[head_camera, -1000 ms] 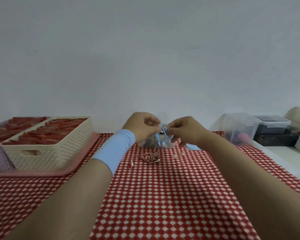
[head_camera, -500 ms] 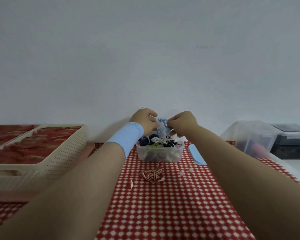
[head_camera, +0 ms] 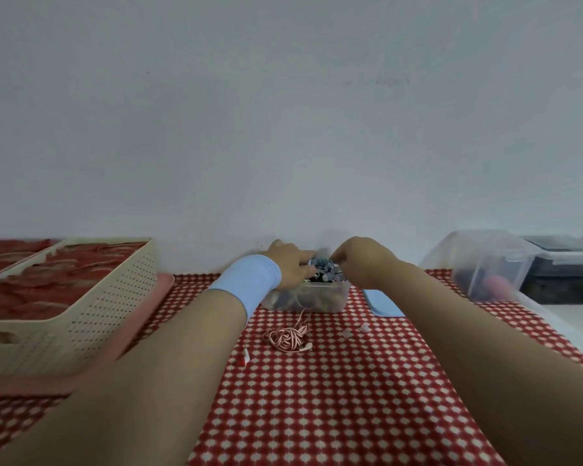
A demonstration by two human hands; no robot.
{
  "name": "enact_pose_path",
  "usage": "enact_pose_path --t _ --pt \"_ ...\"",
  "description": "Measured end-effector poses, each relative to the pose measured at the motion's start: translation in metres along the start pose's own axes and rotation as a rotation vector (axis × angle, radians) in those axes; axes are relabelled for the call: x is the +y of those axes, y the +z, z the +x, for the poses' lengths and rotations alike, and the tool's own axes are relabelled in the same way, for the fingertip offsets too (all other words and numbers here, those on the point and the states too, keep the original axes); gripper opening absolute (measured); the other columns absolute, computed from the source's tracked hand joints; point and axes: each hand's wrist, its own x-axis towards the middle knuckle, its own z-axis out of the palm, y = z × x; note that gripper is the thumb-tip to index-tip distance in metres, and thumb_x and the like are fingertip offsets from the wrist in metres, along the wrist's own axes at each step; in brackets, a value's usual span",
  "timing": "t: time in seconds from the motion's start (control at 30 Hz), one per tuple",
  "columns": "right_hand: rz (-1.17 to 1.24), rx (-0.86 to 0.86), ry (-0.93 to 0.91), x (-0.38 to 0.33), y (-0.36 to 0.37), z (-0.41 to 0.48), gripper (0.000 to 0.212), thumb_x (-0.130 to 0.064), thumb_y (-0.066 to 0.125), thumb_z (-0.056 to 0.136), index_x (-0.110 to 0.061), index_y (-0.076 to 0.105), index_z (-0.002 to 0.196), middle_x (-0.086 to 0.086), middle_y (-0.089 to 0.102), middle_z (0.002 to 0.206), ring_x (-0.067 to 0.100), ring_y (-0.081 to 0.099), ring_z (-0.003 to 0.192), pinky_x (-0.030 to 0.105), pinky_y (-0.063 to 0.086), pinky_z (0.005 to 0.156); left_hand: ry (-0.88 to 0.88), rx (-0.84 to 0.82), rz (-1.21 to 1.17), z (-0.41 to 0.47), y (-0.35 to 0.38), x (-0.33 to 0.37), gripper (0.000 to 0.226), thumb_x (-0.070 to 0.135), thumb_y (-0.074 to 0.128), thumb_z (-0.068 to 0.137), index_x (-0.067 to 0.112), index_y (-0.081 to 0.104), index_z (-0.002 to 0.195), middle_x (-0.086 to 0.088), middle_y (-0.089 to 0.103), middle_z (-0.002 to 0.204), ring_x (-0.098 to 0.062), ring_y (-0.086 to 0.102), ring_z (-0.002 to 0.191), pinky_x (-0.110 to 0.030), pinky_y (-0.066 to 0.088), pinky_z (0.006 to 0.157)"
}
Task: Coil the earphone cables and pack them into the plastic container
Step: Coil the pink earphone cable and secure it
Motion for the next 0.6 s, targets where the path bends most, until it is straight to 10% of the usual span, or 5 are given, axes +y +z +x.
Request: enact_pose_path --t 0.17,0.37,0.6 --pt "0.069 0.13 -0.015 0.002 -0.013 -0.015 0.046 -0.006 0.045 0.101 -0.019 0.056 0.143 0.007 0.047 0.144 0.026 0.056 0.125 0.036 0.048 0.102 0.053 0.209 -0.039 -0.018 -0.008 0.005 0.052 0.043 0.037 0.102 0.033 0.028 0.153 0.003 0.027 0.159 -0.023 0.013 0.146 -0.043 0.022 0.118" --pt "0.113 0.049 -0.09 -0.02 -0.024 -0.07 0.03 -0.015 0.052 0.093 -0.032 0.077 0.099 -0.009 0.072 0.11 0.014 0.066 0.1 0.037 0.056 0.09 0.129 0.471 -0.249 -0.06 -0.011 0.013 0.027 0.026 0.051 0.099 0.032 0.059 0.124 0.007 0.052 0.125 -0.012 0.054 0.106 -0.033 0.046 0.098" --pt "-0.262 -0.167 -0.011 -0.033 0.019 -0.092 0.048 -0.011 0.058 0.091 -0.037 0.065 0.131 -0.001 0.065 0.132 0.022 0.066 0.111 0.035 0.055 0.088 0.028 0.371 -0.412 -0.112 0.019 0.012 0.015 0.018 0.059 0.094 0.028 0.069 0.098 0.009 0.064 0.105 -0.01 0.06 0.096 -0.025 0.046 0.087"
